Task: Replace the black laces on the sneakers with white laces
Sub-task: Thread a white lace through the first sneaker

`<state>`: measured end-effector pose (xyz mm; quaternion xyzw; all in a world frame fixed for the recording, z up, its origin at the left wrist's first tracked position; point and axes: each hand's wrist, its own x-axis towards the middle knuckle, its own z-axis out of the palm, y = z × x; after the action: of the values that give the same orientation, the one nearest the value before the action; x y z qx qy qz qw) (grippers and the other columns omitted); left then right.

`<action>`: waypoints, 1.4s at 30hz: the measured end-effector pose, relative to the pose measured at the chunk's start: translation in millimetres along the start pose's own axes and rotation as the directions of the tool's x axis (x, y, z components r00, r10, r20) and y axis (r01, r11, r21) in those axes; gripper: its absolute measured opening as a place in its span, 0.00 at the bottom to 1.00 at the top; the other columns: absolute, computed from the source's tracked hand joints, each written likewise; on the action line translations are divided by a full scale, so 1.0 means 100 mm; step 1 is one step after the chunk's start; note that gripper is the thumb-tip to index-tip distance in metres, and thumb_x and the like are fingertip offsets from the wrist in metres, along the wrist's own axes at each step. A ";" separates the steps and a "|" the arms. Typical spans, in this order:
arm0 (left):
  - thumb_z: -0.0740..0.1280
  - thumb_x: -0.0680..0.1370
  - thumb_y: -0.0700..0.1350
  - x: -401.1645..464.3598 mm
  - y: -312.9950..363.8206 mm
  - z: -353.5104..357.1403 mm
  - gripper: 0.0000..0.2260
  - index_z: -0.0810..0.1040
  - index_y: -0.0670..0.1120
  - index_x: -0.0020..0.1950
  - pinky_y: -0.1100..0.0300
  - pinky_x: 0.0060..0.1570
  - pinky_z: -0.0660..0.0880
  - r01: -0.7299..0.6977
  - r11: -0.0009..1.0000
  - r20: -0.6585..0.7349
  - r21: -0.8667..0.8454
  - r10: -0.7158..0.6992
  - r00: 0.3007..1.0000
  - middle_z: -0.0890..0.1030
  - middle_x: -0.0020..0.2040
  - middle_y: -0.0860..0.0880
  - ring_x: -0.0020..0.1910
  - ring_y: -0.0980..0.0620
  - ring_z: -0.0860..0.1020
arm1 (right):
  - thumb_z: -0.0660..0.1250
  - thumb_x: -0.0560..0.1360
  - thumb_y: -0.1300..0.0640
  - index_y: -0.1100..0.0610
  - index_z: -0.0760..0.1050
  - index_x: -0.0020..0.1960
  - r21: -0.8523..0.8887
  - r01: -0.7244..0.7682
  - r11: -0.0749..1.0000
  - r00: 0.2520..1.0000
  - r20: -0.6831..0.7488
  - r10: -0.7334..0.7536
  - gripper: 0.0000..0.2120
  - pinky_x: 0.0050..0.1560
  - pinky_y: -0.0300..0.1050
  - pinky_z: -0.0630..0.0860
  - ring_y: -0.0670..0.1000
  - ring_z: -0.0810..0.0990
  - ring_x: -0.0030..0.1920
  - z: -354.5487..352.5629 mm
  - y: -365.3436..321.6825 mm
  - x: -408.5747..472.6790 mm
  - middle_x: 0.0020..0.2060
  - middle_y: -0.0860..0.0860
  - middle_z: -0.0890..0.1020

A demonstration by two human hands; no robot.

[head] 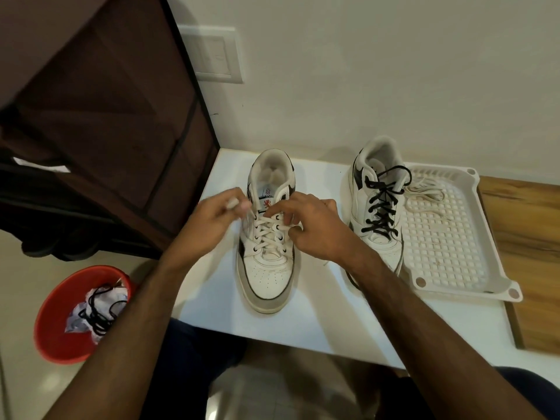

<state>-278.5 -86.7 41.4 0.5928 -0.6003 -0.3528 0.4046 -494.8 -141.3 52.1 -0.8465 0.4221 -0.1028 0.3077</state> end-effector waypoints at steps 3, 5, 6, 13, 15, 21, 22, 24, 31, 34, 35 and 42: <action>0.66 0.79 0.44 -0.03 0.10 -0.20 0.08 0.75 0.49 0.40 0.60 0.43 0.71 -0.146 0.650 -0.191 -0.746 0.000 0.982 0.73 0.39 0.54 0.39 0.56 0.72 | 0.65 0.69 0.68 0.40 0.78 0.62 0.002 0.003 1.000 1.000 0.003 -0.003 0.29 0.55 0.47 0.58 0.43 0.73 0.50 0.01 0.00 0.00 0.44 0.42 0.73; 0.61 0.83 0.48 -0.08 0.13 -0.31 0.13 0.74 0.49 0.39 0.57 0.50 0.72 -0.199 0.366 -0.224 -0.909 -0.026 0.974 0.73 0.44 0.52 0.46 0.54 0.74 | 0.65 0.70 0.68 0.40 0.78 0.62 0.000 0.009 1.000 1.000 -0.002 -0.009 0.29 0.54 0.47 0.57 0.44 0.73 0.51 0.01 0.00 0.00 0.45 0.42 0.73; 0.58 0.85 0.49 -0.11 0.12 -0.33 0.16 0.75 0.50 0.39 0.56 0.52 0.72 -0.204 0.319 -0.237 -0.925 -0.070 0.969 0.75 0.46 0.52 0.49 0.54 0.75 | 0.65 0.70 0.68 0.40 0.78 0.62 -0.001 0.010 1.000 1.000 -0.008 -0.010 0.29 0.54 0.46 0.57 0.44 0.73 0.51 0.02 0.01 0.00 0.44 0.42 0.73; 0.65 0.83 0.51 -0.05 0.10 -0.12 0.10 0.75 0.53 0.42 0.59 0.31 0.69 0.185 0.968 -0.203 -0.172 -0.218 0.955 0.79 0.34 0.55 0.28 0.58 0.74 | 0.64 0.70 0.69 0.40 0.79 0.61 0.044 0.011 0.999 1.000 -0.015 -0.011 0.29 0.54 0.48 0.59 0.44 0.74 0.50 0.05 0.04 0.00 0.44 0.43 0.73; 0.69 0.81 0.55 -0.06 0.02 -0.01 0.08 0.74 0.53 0.50 0.55 0.40 0.75 0.166 0.944 -0.038 0.284 -0.162 0.986 0.81 0.43 0.56 0.40 0.57 0.80 | 0.63 0.70 0.69 0.40 0.79 0.61 0.040 0.013 0.999 1.000 -0.013 -0.012 0.29 0.53 0.48 0.59 0.45 0.75 0.50 0.05 0.04 0.00 0.44 0.43 0.73; 0.67 0.81 0.54 0.01 -0.02 0.02 0.10 0.73 0.56 0.42 0.53 0.42 0.69 0.016 0.872 0.062 0.488 -0.053 0.997 0.75 0.44 0.53 0.41 0.57 0.75 | 0.63 0.71 0.68 0.40 0.79 0.62 0.019 0.014 1.000 1.000 -0.005 -0.014 0.29 0.53 0.47 0.58 0.43 0.74 0.50 0.03 0.03 0.00 0.44 0.43 0.73; 0.68 0.81 0.53 0.01 -0.01 0.02 0.11 0.75 0.54 0.40 0.54 0.42 0.71 0.029 0.948 0.036 0.318 -0.042 0.998 0.75 0.42 0.52 0.39 0.55 0.75 | 0.62 0.71 0.68 0.40 0.78 0.62 0.013 0.017 1.000 1.000 -0.004 -0.017 0.29 0.53 0.47 0.58 0.44 0.73 0.50 0.02 0.03 0.00 0.44 0.43 0.73; 0.67 0.79 0.51 -0.01 0.08 -0.04 0.12 0.76 0.53 0.36 0.60 0.36 0.68 0.061 0.975 -0.098 -0.214 -0.084 0.992 0.73 0.36 0.52 0.34 0.54 0.70 | 0.62 0.70 0.69 0.40 0.79 0.62 0.013 0.015 1.000 1.000 -0.001 -0.015 0.30 0.53 0.47 0.58 0.44 0.74 0.50 0.01 0.02 -0.01 0.45 0.43 0.73; 0.65 0.80 0.51 -0.05 0.15 -0.11 0.14 0.76 0.43 0.41 0.60 0.43 0.70 -0.014 0.887 -0.196 -0.462 -0.086 0.977 0.76 0.40 0.51 0.40 0.55 0.72 | 0.62 0.70 0.69 0.40 0.78 0.61 0.034 0.026 0.999 1.000 -0.003 -0.026 0.29 0.54 0.48 0.59 0.45 0.75 0.50 0.04 0.02 0.00 0.46 0.45 0.73; 0.69 0.79 0.55 -0.06 0.20 -0.11 0.12 0.80 0.52 0.39 0.57 0.47 0.74 -0.087 0.903 -0.235 -0.421 -0.017 0.972 0.82 0.43 0.49 0.43 0.50 0.77 | 0.62 0.72 0.68 0.41 0.78 0.62 0.075 0.028 0.997 1.000 0.003 -0.028 0.28 0.56 0.49 0.60 0.44 0.75 0.50 0.04 0.02 -0.02 0.47 0.45 0.73; 0.70 0.78 0.57 -0.08 0.22 -0.14 0.11 0.80 0.53 0.39 0.56 0.46 0.74 -0.118 0.884 -0.245 -0.453 0.004 0.969 0.83 0.44 0.48 0.43 0.49 0.78 | 0.62 0.73 0.67 0.42 0.78 0.62 0.095 0.028 0.995 1.000 0.004 -0.029 0.26 0.57 0.50 0.62 0.44 0.76 0.51 0.04 0.02 -0.02 0.47 0.45 0.74; 0.71 0.79 0.52 -0.12 0.32 -0.17 0.11 0.78 0.45 0.44 0.56 0.35 0.74 -0.173 0.836 -0.222 -0.521 0.063 0.973 0.83 0.42 0.46 0.34 0.48 0.77 | 0.68 0.77 0.62 0.49 0.79 0.63 0.247 0.142 0.958 0.987 -0.108 -0.118 0.17 0.51 0.52 0.78 0.47 0.78 0.43 0.13 -0.07 -0.01 0.44 0.47 0.76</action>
<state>-277.3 -72.5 76.5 0.4491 -0.4703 -0.4211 0.6323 -485.7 -131.5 46.6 -0.8202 0.3627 -0.2151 0.3865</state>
